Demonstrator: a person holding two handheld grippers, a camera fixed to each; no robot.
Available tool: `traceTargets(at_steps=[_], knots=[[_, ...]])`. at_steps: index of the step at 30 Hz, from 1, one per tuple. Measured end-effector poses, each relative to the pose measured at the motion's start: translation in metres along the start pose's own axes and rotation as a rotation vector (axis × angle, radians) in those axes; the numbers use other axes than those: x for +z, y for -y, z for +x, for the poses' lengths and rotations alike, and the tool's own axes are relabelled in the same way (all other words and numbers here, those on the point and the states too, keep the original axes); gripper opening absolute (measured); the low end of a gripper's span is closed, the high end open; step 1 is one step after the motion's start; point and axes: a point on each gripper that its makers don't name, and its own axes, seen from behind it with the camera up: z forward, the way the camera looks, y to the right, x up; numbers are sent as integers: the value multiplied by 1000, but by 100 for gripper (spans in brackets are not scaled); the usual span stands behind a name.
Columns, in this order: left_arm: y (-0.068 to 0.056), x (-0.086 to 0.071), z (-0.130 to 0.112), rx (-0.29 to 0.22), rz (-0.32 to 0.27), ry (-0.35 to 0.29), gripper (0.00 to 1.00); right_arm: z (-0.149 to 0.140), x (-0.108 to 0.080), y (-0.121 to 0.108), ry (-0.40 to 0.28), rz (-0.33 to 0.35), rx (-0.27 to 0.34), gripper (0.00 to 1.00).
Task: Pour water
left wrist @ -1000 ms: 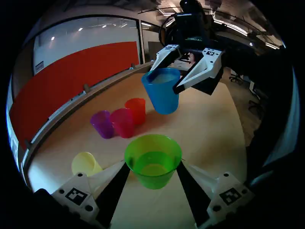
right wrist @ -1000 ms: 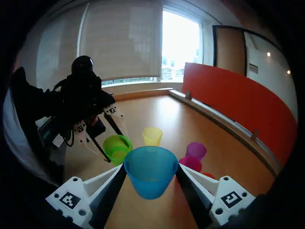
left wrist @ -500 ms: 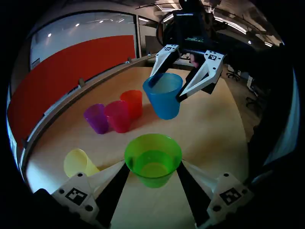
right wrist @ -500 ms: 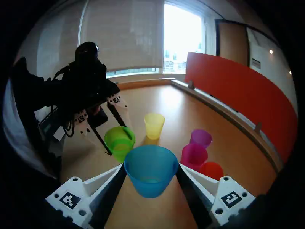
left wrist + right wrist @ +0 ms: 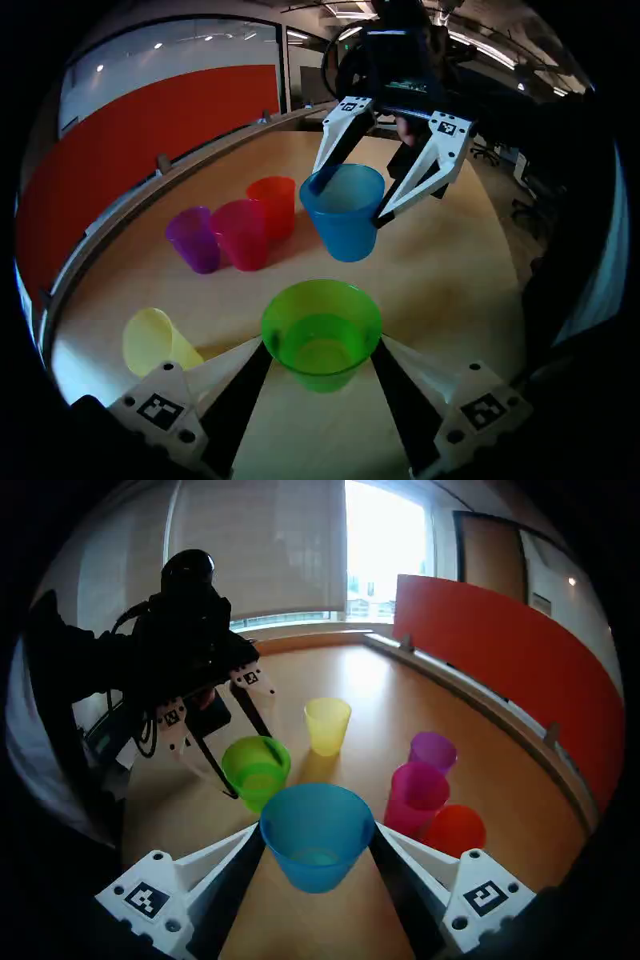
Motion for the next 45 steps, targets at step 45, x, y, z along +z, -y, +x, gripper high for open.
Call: traceTargets(at_steps=[45], knots=[[2,13,-20,30,-13,69,86,-29,28,1,35,9,10,93]])
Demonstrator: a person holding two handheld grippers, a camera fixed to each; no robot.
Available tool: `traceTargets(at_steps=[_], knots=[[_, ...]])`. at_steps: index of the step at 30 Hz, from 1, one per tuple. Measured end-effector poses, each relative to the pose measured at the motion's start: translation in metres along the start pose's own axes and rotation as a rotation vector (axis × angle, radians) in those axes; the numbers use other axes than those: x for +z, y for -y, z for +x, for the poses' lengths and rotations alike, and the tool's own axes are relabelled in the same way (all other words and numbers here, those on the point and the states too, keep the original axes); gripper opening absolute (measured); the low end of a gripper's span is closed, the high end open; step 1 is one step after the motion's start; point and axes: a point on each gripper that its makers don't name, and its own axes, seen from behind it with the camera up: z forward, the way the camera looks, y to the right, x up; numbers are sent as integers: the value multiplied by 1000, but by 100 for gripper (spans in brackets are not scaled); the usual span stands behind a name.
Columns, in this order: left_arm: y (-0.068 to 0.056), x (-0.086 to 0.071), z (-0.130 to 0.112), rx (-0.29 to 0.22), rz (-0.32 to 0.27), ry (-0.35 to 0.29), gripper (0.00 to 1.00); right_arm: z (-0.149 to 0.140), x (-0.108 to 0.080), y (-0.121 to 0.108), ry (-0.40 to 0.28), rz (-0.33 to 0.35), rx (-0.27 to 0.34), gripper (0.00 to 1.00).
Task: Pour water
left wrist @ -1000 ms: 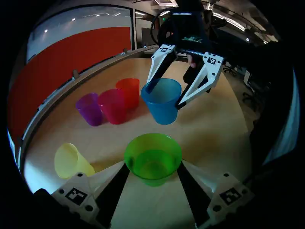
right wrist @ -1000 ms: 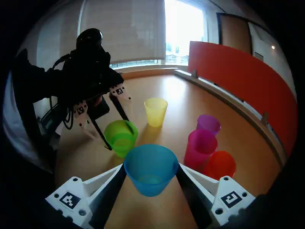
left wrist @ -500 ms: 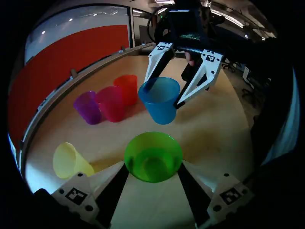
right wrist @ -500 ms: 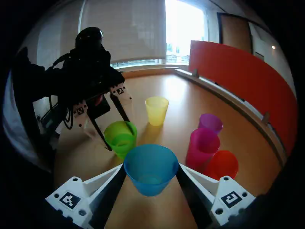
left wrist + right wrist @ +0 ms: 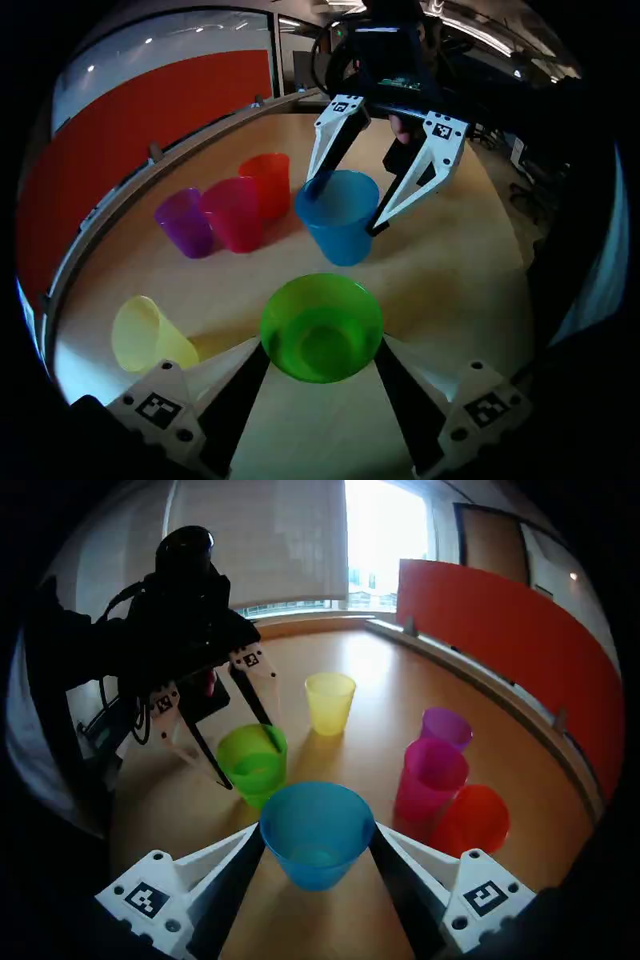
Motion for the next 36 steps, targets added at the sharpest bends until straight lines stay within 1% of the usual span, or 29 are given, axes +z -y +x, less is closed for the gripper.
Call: traceTargets(at_steps=[14,20,25,29,36], knots=[[-3,2,-10,3,-2,28,87,-13,6,3,14,5,12,93],[-4,0,-14,10,4,37,87,-14,7,4,13,6,21,94],[-5,-2,-16,20,8,43,86,-22,5,5,35,5,23,94],[-5,-4,-18,20,9,46,87,-28,4,5,51,-3,21,95],[-5,-6,-19,23,18,49,87,-32,1,6,55,-12,30,98]])
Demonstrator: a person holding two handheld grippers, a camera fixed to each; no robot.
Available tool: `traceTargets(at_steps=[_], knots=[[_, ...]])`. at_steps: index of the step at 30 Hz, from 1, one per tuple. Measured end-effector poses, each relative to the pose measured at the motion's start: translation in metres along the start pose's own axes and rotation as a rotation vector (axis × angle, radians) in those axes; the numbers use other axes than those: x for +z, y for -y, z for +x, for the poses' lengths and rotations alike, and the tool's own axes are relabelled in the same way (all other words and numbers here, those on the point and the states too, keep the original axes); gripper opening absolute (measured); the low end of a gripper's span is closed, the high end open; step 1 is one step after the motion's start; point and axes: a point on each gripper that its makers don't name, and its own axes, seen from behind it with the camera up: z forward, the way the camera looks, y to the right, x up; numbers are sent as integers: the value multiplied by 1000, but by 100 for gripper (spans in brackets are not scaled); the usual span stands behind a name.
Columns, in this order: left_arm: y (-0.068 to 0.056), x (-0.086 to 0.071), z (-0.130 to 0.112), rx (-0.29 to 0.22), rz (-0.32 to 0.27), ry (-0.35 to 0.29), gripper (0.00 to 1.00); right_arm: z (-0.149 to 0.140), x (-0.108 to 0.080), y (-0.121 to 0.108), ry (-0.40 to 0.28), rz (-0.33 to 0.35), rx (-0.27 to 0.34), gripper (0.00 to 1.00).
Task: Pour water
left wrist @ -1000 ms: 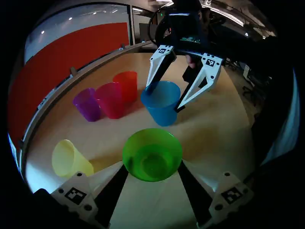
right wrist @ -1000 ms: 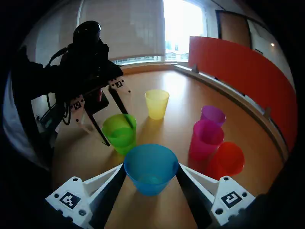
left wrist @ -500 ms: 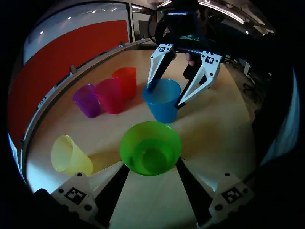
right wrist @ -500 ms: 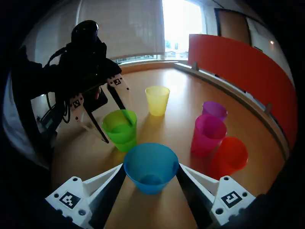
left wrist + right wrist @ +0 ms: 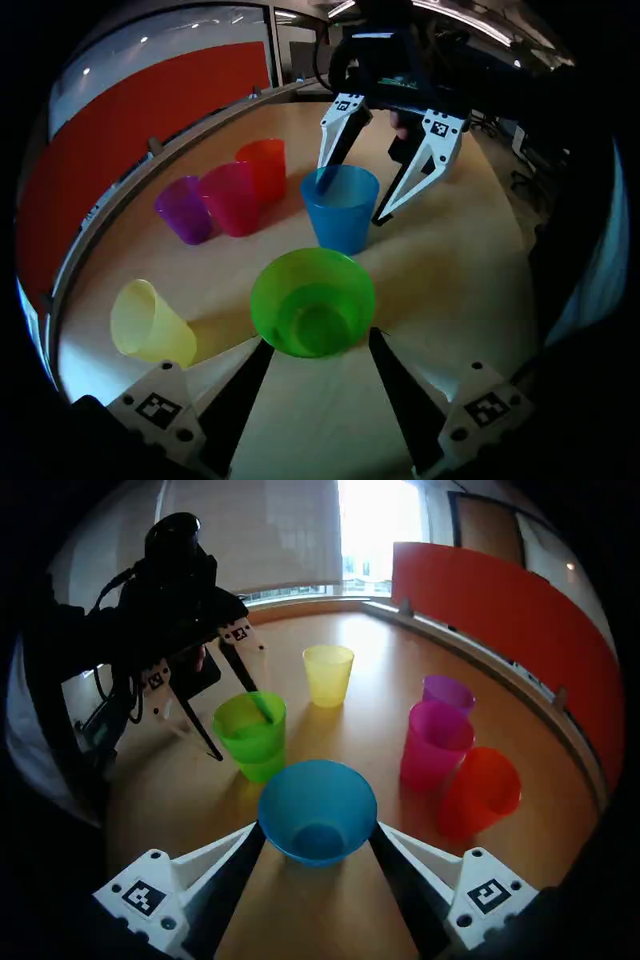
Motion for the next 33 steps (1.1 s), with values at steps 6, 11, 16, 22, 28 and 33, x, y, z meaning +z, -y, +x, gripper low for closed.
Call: traceTargets(at_steps=[6,11,16,22,28,33], knots=[[3,-6,-5,-1,22,4,87,-4,-7,-1,2,-14,3,98],[5,-13,-9,-14,40,4,87,-8,-12,-1,9,-28,6,98],[7,-21,-12,-21,64,2,86,-11,-19,-3,10,-49,9,98],[10,-34,-17,-35,98,-3,87,-15,-33,-4,6,-76,19,98],[15,-48,-23,-58,144,-4,87,-17,-45,-6,-9,-110,37,98],[24,-59,-28,-93,197,-10,87,-17,-55,-9,-26,-146,62,98]])
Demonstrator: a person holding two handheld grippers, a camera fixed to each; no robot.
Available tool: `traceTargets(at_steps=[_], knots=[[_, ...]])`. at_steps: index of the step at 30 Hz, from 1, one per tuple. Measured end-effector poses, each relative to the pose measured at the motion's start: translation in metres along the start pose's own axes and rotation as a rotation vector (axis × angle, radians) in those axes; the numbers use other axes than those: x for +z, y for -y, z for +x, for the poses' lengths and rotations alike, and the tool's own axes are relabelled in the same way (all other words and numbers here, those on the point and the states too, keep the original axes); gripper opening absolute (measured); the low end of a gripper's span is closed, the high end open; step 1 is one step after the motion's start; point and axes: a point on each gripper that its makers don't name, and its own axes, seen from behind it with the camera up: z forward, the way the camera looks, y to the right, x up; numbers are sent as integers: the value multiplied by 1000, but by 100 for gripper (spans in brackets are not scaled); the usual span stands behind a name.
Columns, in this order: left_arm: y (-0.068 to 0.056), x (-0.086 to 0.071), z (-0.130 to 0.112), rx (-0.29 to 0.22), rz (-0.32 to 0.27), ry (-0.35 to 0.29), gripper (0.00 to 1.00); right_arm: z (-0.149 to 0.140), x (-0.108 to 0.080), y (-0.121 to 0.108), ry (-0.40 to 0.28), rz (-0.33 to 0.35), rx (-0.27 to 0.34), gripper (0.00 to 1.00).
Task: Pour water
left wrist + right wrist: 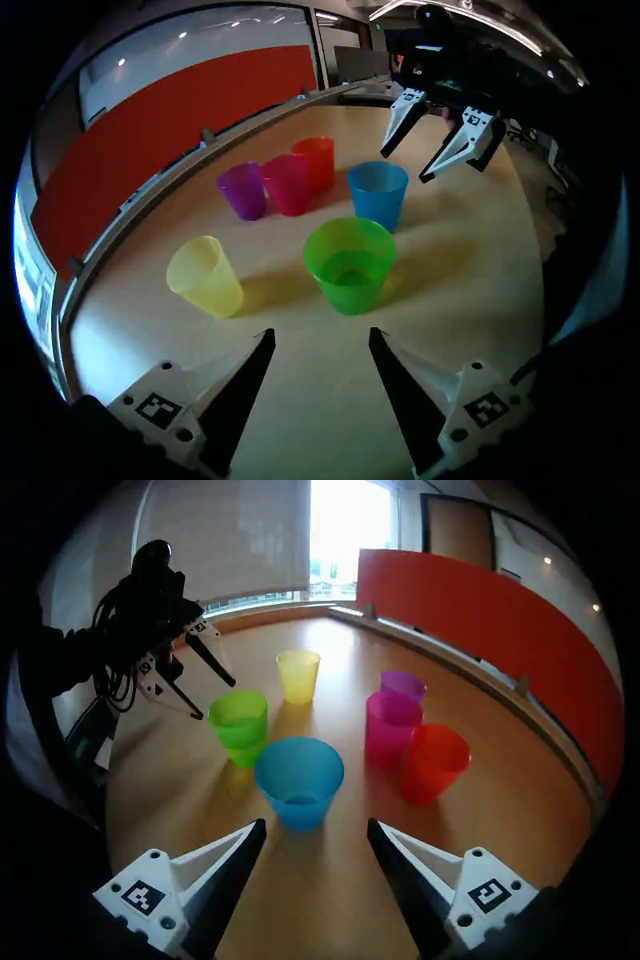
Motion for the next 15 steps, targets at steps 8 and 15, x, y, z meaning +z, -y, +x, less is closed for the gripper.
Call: traceTargets(at_steps=[8,15], knots=[[27,-18,0,-86,121,-45,86,2,-16,-12,-27,-73,66,98],[46,-28,2,-181,206,-92,86,2,-29,-23,-52,-130,133,98]])
